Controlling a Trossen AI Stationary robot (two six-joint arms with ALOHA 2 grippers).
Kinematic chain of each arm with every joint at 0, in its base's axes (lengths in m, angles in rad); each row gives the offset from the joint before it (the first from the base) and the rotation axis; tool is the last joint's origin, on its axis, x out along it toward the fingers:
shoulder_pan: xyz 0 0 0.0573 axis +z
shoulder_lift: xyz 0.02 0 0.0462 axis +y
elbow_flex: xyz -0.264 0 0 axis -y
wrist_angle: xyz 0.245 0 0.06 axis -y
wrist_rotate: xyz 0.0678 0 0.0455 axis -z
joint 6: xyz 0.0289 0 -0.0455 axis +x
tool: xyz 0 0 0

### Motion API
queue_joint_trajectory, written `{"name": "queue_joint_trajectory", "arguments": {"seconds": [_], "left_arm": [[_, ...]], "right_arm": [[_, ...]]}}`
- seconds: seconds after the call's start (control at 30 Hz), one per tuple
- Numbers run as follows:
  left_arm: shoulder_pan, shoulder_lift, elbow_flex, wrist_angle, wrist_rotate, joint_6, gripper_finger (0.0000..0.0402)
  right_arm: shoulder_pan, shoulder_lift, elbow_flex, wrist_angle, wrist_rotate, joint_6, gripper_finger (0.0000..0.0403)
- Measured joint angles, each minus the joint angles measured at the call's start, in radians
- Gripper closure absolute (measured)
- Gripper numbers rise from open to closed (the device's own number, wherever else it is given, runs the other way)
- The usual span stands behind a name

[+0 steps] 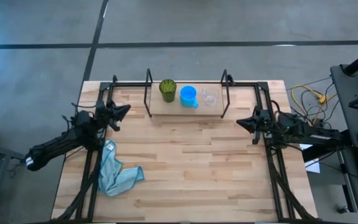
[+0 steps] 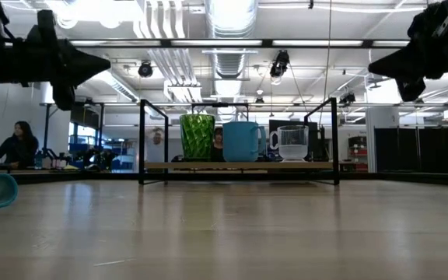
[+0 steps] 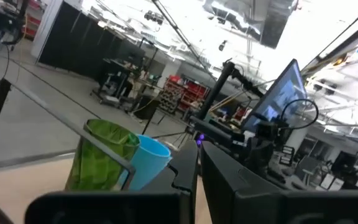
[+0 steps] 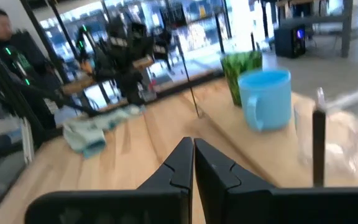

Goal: Stack small to large cups/mugs on shelf
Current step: Return to Home Position

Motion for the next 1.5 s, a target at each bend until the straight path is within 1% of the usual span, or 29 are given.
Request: {"name": "queue_joint_trajectory", "arguments": {"seconds": [0.07,0.17,0.43,0.63,0.83,0.97,1.03,1.27,1.5], "left_arm": [[-0.001,0.0,-0.008,0.024,0.0,-0.002,0.0395],[-0.001,0.001,-0.008,0.018,-0.003,0.005,0.0395],[-0.001,0.0,-0.009,0.0,-0.01,0.026,0.0395],[-0.001,0.001,-0.01,0.0,-0.01,0.002,0.0395],[-0.001,0.001,-0.01,0.002,-0.009,0.002,0.0395],[-0.001,0.001,-0.011,0.002,-0.009,0.002,0.0395],[-0.001,0.001,-0.011,0.003,-0.009,0.002,0.0395],[-0.001,0.001,-0.011,0.002,-0.009,0.002,0.0395],[-0.001,0.0,-0.01,0.004,-0.009,0.002,0.0395]], "right_arm": [[0.0,0.0,-0.009,-0.019,0.001,0.024,0.0394],[0.0,0.0,-0.022,-0.017,0.003,0.057,0.0394],[0.0,0.0,-0.039,-0.016,0.007,0.061,0.0394],[0.0,0.0,-0.062,0.074,0.008,0.061,0.0394],[0.0,0.0,-0.114,0.098,0.007,0.084,0.0394],[0.0,0.004,-0.148,0.214,0.006,0.043,0.0394],[0.0,0.001,-0.156,0.238,0.006,0.018,0.0394],[0.0,0.005,-0.156,0.239,0.003,-0.034,0.0394],[0.0,0.011,-0.156,0.239,0.004,-0.029,0.0394]]}}
